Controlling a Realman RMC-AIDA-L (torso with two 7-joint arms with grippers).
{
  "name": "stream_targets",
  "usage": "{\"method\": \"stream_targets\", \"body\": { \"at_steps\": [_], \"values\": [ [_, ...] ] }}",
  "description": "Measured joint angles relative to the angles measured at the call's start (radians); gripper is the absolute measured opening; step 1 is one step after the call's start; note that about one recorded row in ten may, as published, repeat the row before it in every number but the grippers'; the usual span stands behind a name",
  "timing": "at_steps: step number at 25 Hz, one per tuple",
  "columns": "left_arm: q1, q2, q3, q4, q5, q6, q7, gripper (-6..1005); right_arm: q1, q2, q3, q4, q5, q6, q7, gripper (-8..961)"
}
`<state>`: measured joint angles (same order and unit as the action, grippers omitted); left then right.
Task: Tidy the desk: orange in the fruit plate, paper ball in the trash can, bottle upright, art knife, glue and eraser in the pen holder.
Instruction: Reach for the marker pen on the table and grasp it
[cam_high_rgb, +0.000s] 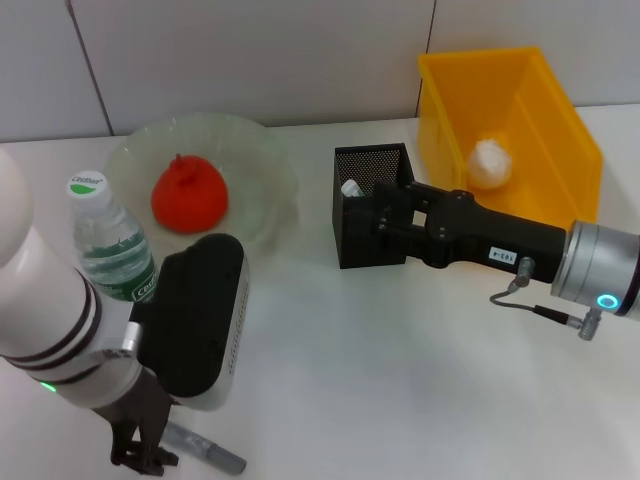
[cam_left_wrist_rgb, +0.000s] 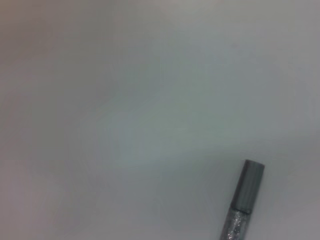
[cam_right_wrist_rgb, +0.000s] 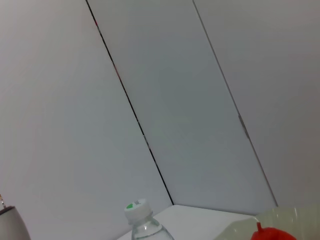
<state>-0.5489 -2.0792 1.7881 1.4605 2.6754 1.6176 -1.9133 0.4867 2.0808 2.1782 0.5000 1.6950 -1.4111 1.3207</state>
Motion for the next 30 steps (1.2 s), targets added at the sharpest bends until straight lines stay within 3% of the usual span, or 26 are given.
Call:
{"method": "stream_targets", "body": {
  "at_steps": [30],
  "values": [
    [-0.002, -0.001, 0.025, -0.014, -0.028, -0.033, -0.016, 576, -0.008, 0.002, 0.000, -0.012, 0.010, -0.020, 0.015, 733]
  ]
}}
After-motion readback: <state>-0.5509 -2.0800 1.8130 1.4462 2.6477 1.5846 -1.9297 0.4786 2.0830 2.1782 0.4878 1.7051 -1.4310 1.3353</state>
